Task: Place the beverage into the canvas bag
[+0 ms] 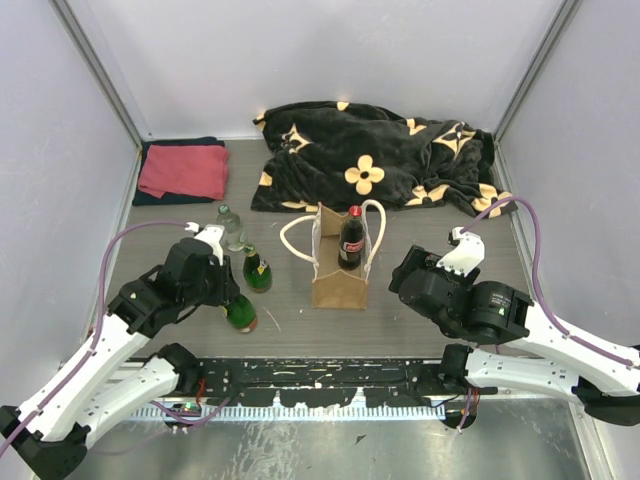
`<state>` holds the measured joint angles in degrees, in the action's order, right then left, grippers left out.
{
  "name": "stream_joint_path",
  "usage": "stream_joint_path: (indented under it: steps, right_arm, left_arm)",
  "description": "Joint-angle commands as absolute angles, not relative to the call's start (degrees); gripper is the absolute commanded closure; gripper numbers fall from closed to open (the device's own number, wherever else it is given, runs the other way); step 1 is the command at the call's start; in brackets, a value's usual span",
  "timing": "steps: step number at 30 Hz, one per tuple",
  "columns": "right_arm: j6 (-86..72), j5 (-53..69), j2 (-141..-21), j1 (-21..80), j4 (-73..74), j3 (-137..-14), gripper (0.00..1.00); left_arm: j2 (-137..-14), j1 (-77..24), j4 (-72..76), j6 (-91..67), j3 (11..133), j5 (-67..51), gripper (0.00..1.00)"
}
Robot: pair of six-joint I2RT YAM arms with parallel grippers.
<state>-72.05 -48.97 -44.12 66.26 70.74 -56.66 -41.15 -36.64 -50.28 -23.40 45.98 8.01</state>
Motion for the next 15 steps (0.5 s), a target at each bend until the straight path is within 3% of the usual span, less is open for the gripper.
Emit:
stream_joint_path:
  steps: [1,15]
  right_arm:
    - [-73.4,-50.7,-43.5,66.4,69.2,-57.5,0.00]
    - [-73.4,-50.6,-43.0,66.4,68.7,-57.4,0.00]
  left_arm:
    - [-41.2,-36.8,-49.8,-21.2,51.3,6.3,1.00]
    - [-42.8,-36.9,-50.9,-19.6,56.3,3.1,1.00]
